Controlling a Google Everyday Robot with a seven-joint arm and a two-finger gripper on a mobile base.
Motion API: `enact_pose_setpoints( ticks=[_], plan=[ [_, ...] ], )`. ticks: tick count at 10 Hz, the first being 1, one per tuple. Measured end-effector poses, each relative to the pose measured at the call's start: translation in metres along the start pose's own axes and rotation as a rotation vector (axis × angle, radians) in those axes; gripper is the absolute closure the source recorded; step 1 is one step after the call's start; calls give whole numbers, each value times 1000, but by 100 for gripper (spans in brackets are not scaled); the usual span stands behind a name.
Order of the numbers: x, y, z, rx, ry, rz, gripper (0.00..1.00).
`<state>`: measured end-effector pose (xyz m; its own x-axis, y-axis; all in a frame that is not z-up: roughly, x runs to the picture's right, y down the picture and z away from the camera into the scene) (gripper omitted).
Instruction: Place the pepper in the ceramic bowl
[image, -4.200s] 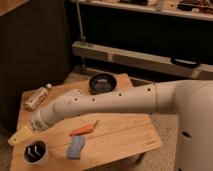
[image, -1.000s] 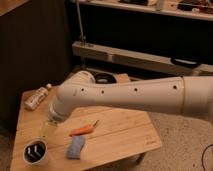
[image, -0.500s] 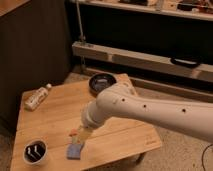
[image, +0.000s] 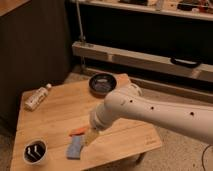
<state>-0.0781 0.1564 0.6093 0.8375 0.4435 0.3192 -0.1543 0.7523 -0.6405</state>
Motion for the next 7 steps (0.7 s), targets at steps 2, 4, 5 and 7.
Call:
enact_pose_setpoints(
  ticks=[2, 4, 5, 7],
  plan=[
    [4, -4, 6, 4, -12, -14, 20],
    [20, -27, 21, 34, -51, -65, 20],
    [31, -46, 30, 43, -73, -90, 20],
    [55, -87, 50, 44, -112, -143, 20]
  ],
)
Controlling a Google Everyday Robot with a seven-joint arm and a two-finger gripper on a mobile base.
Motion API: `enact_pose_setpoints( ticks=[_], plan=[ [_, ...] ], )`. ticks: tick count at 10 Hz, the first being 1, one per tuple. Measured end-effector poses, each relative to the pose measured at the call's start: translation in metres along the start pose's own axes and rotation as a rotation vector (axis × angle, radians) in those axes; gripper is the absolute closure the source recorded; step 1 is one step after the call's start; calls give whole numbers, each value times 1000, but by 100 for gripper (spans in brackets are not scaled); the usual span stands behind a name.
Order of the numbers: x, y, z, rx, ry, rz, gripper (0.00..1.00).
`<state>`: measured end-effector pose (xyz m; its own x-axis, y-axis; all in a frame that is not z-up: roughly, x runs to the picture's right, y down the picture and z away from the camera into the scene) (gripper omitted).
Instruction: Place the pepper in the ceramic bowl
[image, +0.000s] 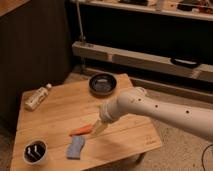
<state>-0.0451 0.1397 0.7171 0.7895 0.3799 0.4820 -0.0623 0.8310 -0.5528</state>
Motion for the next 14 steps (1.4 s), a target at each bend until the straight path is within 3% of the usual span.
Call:
enact_pose_setpoints(
  ticks=[2, 4, 8, 11, 14],
  plan=[
    [22, -20, 17, -29, -29, -21, 20],
    [36, -23, 39, -75, -73, -23, 20],
    [24, 17, 76, -156, -178, -60, 20],
    [16, 38, 111, -213, -184, -92, 20],
    [16, 34, 126, -218, -178, -86, 20]
  ],
)
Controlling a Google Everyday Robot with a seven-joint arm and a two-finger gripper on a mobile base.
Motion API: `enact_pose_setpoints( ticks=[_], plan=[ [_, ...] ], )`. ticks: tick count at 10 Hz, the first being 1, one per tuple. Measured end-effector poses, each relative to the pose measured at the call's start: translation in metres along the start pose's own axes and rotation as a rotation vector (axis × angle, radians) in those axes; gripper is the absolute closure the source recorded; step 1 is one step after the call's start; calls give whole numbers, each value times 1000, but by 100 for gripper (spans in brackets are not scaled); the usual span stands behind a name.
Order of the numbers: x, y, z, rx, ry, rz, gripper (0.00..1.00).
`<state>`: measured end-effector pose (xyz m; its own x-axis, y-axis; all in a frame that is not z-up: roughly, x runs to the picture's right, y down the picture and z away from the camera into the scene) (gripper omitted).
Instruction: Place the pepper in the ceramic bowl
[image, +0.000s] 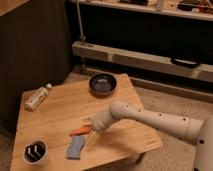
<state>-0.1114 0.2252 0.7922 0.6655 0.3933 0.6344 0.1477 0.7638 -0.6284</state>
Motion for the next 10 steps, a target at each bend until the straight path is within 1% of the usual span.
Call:
enact_pose_setpoints(
  ticks=[2, 7, 8, 9, 10],
  plan=[
    [0, -4, 3, 3, 7, -3, 20],
    [17, -7, 0, 0, 20, 29, 20],
    [19, -8, -1, 0, 20, 37, 24],
    [21, -9, -3, 0, 19, 42, 33],
    [22, -10, -4, -3, 17, 46, 45]
  ],
)
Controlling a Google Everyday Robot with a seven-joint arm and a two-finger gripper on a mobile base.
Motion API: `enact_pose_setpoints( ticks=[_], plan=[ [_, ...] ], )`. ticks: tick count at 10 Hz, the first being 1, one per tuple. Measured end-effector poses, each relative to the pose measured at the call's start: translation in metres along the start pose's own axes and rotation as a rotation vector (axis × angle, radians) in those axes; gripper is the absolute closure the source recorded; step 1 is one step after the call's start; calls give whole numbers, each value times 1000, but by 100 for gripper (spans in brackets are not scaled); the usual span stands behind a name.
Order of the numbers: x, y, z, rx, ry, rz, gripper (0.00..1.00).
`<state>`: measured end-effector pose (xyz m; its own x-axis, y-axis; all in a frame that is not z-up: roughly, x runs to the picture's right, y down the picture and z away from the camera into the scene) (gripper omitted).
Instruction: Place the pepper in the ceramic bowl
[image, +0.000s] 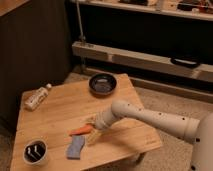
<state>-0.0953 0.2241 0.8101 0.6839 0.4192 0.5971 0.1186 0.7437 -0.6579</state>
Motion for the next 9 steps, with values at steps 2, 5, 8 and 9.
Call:
enact_pose_setpoints(
  ticks=[2, 5, 8, 9],
  plan=[
    [3, 2, -1, -17, -1, 2, 65],
    [1, 1, -4, 0, 0, 10, 85],
    [-23, -16, -35, 45, 4, 2, 85],
    [-33, -28, -52, 62, 6, 7, 85]
  ],
)
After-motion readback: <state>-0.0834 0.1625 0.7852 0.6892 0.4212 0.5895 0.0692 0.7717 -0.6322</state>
